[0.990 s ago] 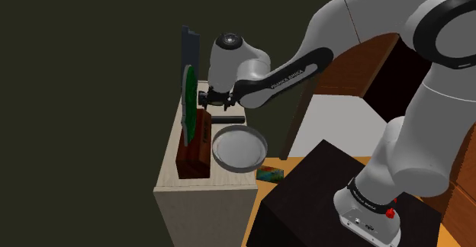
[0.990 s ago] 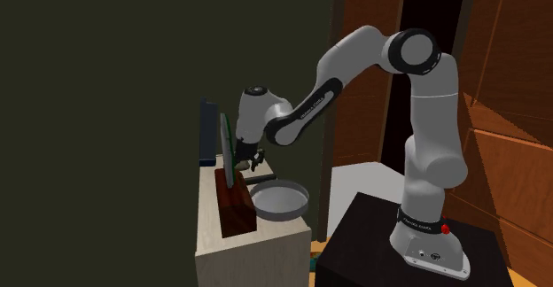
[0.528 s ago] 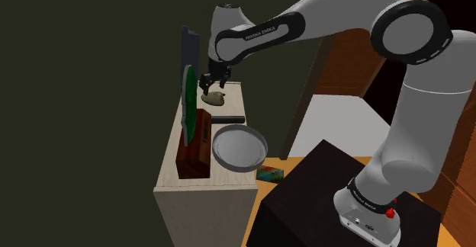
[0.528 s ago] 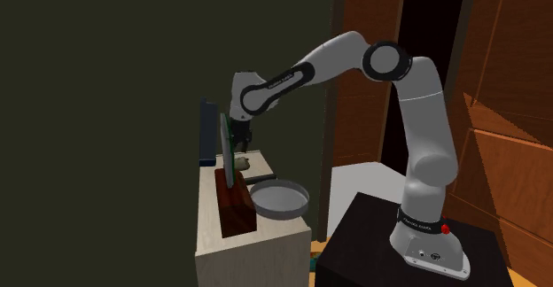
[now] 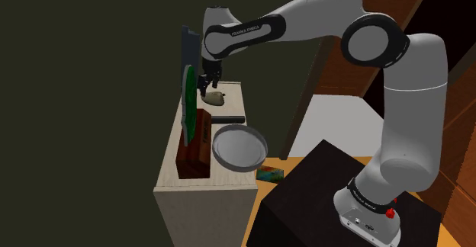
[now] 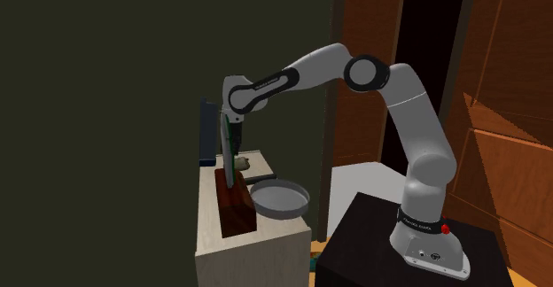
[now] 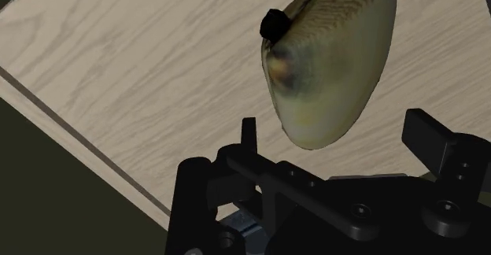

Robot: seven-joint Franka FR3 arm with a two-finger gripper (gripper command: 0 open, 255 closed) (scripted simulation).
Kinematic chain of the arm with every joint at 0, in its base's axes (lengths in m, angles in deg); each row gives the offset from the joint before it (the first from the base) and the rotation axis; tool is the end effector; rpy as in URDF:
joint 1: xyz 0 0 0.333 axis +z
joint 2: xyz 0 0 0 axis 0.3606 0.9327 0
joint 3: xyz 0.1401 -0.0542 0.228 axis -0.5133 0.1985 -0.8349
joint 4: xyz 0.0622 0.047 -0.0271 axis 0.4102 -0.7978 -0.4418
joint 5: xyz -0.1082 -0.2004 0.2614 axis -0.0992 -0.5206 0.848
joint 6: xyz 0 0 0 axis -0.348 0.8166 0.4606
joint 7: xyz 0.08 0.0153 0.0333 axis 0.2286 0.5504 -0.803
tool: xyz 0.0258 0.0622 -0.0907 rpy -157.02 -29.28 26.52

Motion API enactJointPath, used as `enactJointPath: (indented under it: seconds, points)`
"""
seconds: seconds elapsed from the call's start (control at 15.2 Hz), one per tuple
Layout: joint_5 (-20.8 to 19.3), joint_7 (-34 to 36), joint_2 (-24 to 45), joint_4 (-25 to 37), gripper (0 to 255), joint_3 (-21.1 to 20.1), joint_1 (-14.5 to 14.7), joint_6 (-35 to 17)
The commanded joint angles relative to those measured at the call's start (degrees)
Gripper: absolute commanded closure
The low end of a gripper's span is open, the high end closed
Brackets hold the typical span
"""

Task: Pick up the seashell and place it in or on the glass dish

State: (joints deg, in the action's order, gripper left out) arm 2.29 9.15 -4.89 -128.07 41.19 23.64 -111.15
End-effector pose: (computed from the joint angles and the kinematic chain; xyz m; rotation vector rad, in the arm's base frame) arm 0.6192 0.1419 0.3575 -3.0116 -0.5427 -0.0917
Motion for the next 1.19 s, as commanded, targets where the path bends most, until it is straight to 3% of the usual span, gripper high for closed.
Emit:
enactJointPath:
  seconds: [0.0, 0.53, 0.59, 1.12]
  points:
    - [-0.12, -0.09, 0.75, -0.51, 0, 0.05, 0.05, -1.23]
    - [-0.16, -0.06, 0.93, -0.66, 0, 0.07, 0.08, -1.57]
    - [-0.16, -0.06, 0.93, -0.66, 255, 0.07, 0.08, -1.57]
    - [-0.15, -0.05, 0.87, -0.81, 255, 0.06, 0.08, -1.65]
